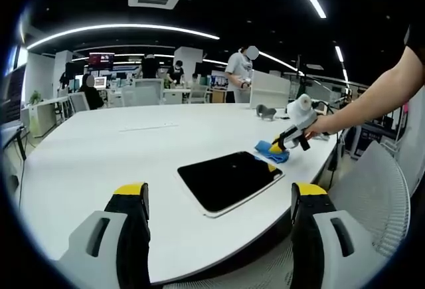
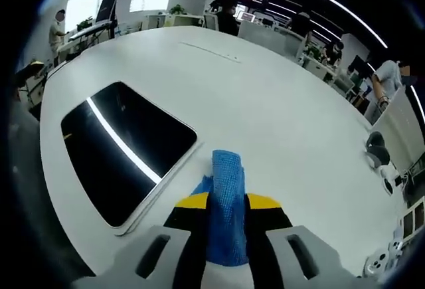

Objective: Wipe the mirror surface with the cleaning cloth until all visible marks leave the cleaned area.

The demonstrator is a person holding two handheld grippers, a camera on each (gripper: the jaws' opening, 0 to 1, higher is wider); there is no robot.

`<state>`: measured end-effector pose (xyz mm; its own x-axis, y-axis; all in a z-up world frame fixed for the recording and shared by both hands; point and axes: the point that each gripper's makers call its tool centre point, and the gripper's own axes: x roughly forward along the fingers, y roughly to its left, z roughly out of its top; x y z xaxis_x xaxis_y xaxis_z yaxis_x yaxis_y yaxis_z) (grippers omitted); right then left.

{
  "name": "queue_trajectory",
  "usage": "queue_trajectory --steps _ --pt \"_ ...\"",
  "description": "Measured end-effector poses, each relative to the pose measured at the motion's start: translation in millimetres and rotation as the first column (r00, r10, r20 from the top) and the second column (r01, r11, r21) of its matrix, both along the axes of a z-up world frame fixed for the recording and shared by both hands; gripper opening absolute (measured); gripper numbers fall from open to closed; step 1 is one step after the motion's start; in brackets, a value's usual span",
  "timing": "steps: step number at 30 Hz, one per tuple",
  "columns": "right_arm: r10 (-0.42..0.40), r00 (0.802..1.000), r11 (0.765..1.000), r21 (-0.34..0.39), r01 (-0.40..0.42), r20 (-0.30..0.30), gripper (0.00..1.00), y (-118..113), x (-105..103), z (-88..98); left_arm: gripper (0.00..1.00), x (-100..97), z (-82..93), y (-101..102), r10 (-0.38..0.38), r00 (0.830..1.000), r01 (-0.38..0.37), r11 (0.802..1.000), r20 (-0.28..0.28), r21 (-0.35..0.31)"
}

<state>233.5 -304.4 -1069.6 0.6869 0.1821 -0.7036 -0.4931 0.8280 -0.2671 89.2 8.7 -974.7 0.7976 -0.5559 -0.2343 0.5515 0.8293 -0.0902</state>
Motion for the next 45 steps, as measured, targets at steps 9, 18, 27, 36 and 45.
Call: queue_trajectory --steps 9,18,27,36,45 --pt "-0.015 0.994 0.993 0.121 0.002 0.108 0.3 1.3 -10.3 44.6 0.87 0.0 -0.3 0.6 -0.001 1.0 0.001 1.0 -0.001 0.001" --pt "-0.092 0.984 0.958 0.284 0.045 0.154 0.48 8.5 -63.3 87.7 0.88 -0.4 1.1 0.2 -0.004 1.0 0.004 1.0 0.004 -0.002" --pt "-0.15 0.97 0.944 0.321 0.083 0.191 0.77 22.3 -111.9 97.8 0.86 -0.6 7.0 0.1 -0.002 0.999 0.002 1.0 0.036 -0.022" --pt "-0.175 0.95 0.977 0.166 0.134 0.259 0.98 16.7 -132.7 85.8 0.86 -1.3 7.5 0.8 0.003 0.999 -0.002 1.0 0.038 -0.026" --pt "-0.2 0.961 0.972 0.163 0.17 0.193 0.98 17.1 -156.8 54.3 0.89 -2.4 3.9 0.2 -0.002 1.0 0.003 1.0 0.023 -0.014"
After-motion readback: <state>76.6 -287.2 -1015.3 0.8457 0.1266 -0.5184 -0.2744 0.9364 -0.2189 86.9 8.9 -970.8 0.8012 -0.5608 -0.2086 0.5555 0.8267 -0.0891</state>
